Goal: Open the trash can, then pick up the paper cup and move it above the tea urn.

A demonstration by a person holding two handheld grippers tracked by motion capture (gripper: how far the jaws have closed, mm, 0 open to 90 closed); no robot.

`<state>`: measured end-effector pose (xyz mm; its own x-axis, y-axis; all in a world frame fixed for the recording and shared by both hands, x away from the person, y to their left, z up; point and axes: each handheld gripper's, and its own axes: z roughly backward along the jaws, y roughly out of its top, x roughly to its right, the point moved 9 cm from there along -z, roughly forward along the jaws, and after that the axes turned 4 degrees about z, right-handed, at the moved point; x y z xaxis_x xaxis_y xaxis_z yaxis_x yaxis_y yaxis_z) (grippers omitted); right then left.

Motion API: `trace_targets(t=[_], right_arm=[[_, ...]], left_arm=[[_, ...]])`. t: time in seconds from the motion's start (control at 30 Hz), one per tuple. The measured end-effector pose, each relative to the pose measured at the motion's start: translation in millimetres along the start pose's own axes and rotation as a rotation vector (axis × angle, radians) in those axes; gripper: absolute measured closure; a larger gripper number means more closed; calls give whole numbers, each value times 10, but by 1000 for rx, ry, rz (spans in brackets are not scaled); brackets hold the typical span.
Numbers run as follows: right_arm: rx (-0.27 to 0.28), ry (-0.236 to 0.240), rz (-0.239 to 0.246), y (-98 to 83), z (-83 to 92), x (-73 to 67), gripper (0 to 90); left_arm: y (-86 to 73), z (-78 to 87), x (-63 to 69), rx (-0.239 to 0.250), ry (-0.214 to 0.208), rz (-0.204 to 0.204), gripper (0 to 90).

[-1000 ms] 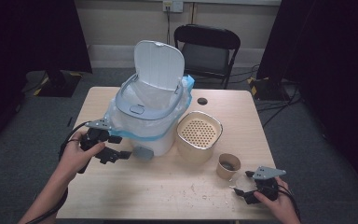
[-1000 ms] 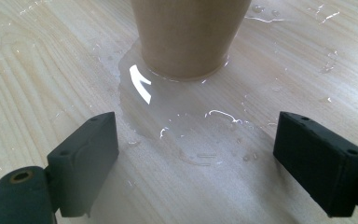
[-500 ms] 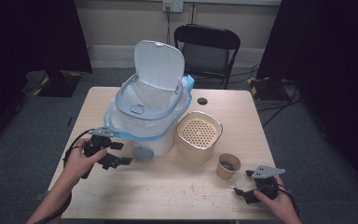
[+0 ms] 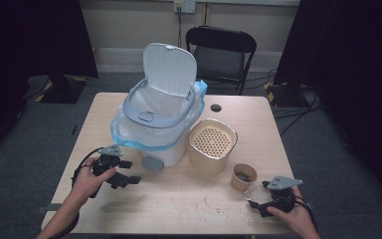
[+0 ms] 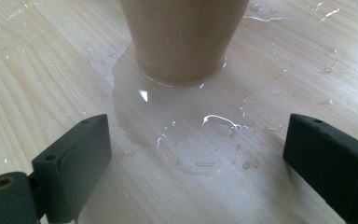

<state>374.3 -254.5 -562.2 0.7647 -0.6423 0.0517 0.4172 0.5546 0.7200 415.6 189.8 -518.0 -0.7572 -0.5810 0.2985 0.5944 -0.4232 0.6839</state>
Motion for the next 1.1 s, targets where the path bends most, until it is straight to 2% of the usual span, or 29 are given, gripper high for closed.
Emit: trace_targets(t=[0.1,0.13,0.2,0.3,0.4,0.5,0.57,0.77,0.9,1.03,1.1], right_arm=[[-1,-1,-1,1,-2,5,64],[0,0,-2,3,-3,6,64],[-8,1,-2,1,3,9,68],[-5,2,-13,12,18,14,138],[4,15,-25,40,44,20,148],[3,17,-4,69,45,28,143],[14,29,-14,95,39,22,144],[23,43,4,135,15,-35,145],[59,48,-3,208,18,-61,144],[77,62,-5,265,33,-85,145],[89,64,2,311,36,-100,148]], left_arm=[[-49,-29,-9,3,-5,6,191],[-104,-58,-20,-6,-4,20,191],[-153,-81,-33,-23,8,18,189],[-188,-96,-33,-16,6,18,187],[-233,-115,-58,-20,17,6,185],[-263,-135,-69,-29,30,-4,184],[-268,-151,-71,-31,36,-10,183],[-288,-187,-107,-37,67,-32,183],[-284,-199,-121,-26,74,-37,178],[-282,-219,-131,-8,82,-63,161],[-288,-231,-140,-5,92,-96,155]])
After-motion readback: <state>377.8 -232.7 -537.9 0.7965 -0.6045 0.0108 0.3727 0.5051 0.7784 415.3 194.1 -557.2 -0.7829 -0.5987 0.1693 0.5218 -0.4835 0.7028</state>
